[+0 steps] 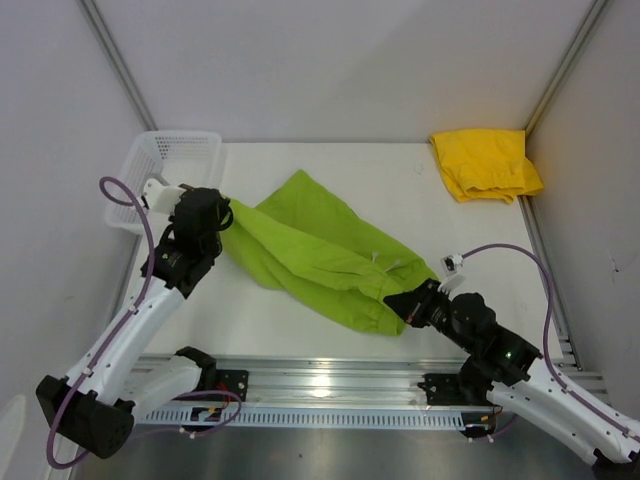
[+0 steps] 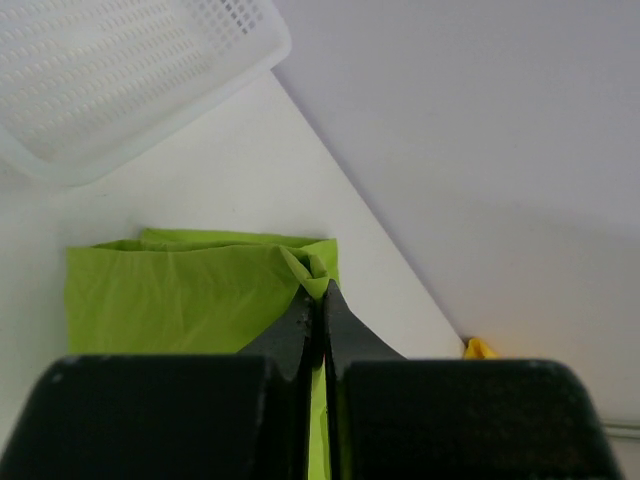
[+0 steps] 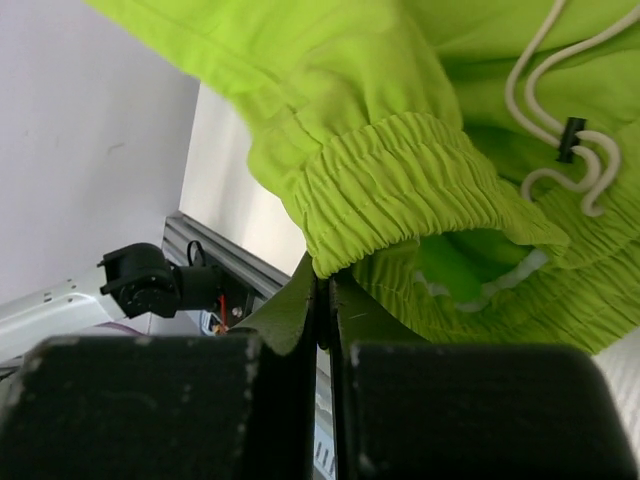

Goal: Fold and stack the shorts
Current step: Fold the shorts

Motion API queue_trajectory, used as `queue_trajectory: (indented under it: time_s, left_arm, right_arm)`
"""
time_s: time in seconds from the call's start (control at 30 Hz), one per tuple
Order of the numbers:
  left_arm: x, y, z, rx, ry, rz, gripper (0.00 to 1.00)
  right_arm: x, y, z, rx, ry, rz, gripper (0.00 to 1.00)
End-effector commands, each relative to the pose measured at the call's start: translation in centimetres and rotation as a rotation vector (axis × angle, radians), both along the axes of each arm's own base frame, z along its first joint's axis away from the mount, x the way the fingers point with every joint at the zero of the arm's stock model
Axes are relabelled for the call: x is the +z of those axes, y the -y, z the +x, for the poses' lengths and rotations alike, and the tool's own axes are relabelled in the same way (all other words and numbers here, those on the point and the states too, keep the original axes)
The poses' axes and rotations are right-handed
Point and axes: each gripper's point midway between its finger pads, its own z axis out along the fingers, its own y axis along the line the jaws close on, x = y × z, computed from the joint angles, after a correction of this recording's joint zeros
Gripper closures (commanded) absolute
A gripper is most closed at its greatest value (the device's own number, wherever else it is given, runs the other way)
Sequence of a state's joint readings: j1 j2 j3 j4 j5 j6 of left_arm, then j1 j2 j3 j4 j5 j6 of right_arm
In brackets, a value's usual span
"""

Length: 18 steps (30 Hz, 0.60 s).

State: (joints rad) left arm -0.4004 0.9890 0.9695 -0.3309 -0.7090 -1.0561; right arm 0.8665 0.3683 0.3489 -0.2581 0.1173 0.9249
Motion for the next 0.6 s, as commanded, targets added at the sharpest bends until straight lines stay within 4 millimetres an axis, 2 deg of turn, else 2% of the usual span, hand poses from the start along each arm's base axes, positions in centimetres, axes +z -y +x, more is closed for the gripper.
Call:
queue_trajectory:
  time_s: [0.0,0.13,0.27,0.33,0.37,0.4,0.43,0.47,0.53,0.57]
  left_arm:
    - [1.2,-0.1,0.7,0.036,0.044,-0.01,1.0]
    - [1.2,1.3,3.4,0.001,0.06,0.022,1.0]
    - [1.3,3.1,7.2,-0.021,0.089,0.045,1.0]
    - [1.2,3.6,8.4,-0.023,0.09,0.049,1.0]
    - [2.3,4.1,9.3,-0.026,0.133,0.032,1.0]
    - [0.9,4.6,10.3,-0.03,0.108,0.04,1.0]
    - [0.6,4.8,10.9,-0.028,0.109,0.031,1.0]
    - [1.2,5.2,11.6,-0.027,0.134,0.015,1.0]
    - [0.2,5.9,12.7,-0.032,0.132,-0.003,1.0]
    - [0.5,6.1,13.1,-0.033,0.154,-0.019,1.0]
  right_arm:
    - [-0.1,1.5,0.4,-0.071,0.008,-0.018,1.0]
    - [-0.6,3.1,1.0,-0.174,-0.009,0.001,1.0]
    - [-2.7,5.1,1.4,-0.295,-0.063,0.008,1.0]
    - [-3.2,5.9,1.9,-0.361,-0.075,0.022,1.0]
    - [-3.8,6.1,2.1,-0.38,-0.085,0.017,1.0]
    - [-4.0,6.4,2.4,-0.409,-0.086,0.021,1.0]
    - [-4.1,6.5,2.6,-0.428,-0.093,0.029,1.0]
    - [-4.7,6.8,2.8,-0.453,-0.113,0.014,1.0]
    - [-5.1,7.5,3.2,-0.505,-0.117,0.006,1.0]
    - [-5.5,7.9,3.4,-0.538,-0.136,-0.002,1.0]
